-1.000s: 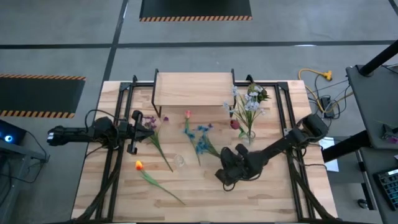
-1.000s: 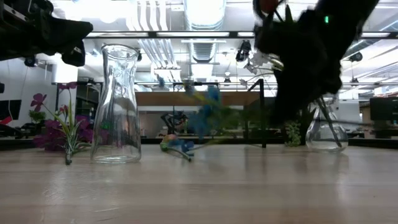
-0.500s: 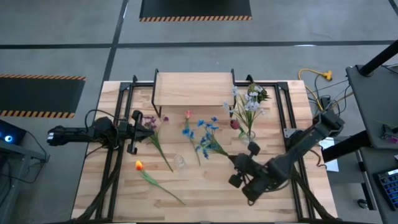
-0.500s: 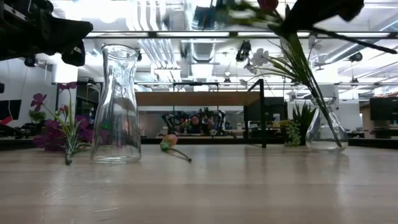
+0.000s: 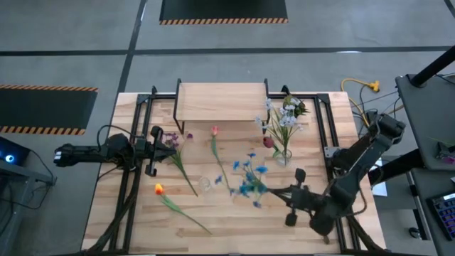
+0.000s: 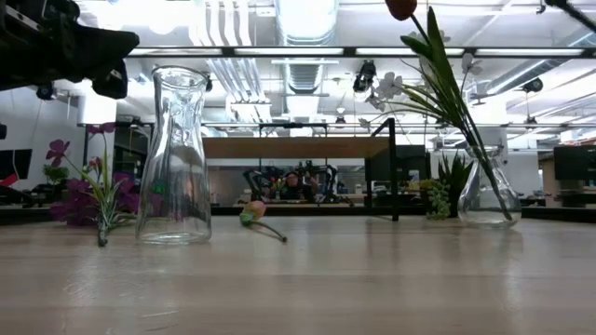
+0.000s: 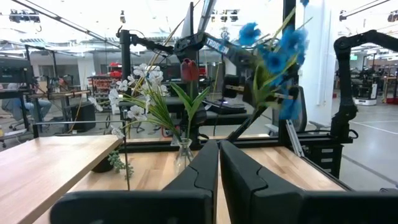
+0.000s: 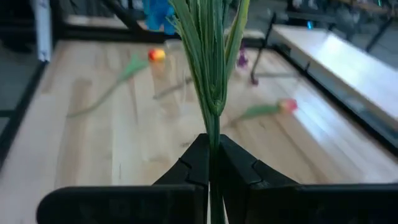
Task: Pick and place flowers into a vace then onto a shelf
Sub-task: Put the blue flowers into the right crystal vase
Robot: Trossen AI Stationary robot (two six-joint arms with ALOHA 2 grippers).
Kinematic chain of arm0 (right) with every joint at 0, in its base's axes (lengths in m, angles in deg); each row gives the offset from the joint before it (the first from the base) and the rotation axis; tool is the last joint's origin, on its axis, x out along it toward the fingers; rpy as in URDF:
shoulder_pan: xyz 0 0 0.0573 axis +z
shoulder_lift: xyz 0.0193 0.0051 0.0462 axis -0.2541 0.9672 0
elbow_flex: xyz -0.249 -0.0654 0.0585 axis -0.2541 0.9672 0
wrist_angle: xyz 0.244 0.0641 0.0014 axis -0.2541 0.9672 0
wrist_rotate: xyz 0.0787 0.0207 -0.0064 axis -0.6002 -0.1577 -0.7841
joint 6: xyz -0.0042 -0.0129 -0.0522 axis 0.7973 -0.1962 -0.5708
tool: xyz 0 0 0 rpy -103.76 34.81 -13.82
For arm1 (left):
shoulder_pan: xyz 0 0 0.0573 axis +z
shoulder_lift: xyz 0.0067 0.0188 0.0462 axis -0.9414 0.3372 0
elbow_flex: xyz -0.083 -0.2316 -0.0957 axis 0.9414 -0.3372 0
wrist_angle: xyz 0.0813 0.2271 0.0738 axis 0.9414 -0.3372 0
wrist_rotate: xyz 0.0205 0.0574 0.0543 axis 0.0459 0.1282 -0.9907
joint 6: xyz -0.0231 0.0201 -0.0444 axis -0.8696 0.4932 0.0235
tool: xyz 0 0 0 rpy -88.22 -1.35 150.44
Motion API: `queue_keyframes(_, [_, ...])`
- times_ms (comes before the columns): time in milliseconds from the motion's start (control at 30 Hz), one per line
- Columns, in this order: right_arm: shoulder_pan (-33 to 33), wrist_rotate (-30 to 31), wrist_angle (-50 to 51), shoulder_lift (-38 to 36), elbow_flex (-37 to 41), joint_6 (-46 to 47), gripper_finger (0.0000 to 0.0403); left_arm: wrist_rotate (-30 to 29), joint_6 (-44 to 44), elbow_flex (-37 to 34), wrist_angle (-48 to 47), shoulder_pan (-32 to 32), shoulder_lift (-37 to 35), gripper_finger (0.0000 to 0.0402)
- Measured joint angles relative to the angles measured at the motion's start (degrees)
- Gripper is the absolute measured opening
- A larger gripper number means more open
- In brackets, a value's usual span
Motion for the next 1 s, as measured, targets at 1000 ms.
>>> queue_keyframes(1000, [-15.85,-23.30,-85.41,-26.28,48.12,-61.11,0.0013,-0.01,0.01,0.00,0.02,-0.01,-0.01,0.0000])
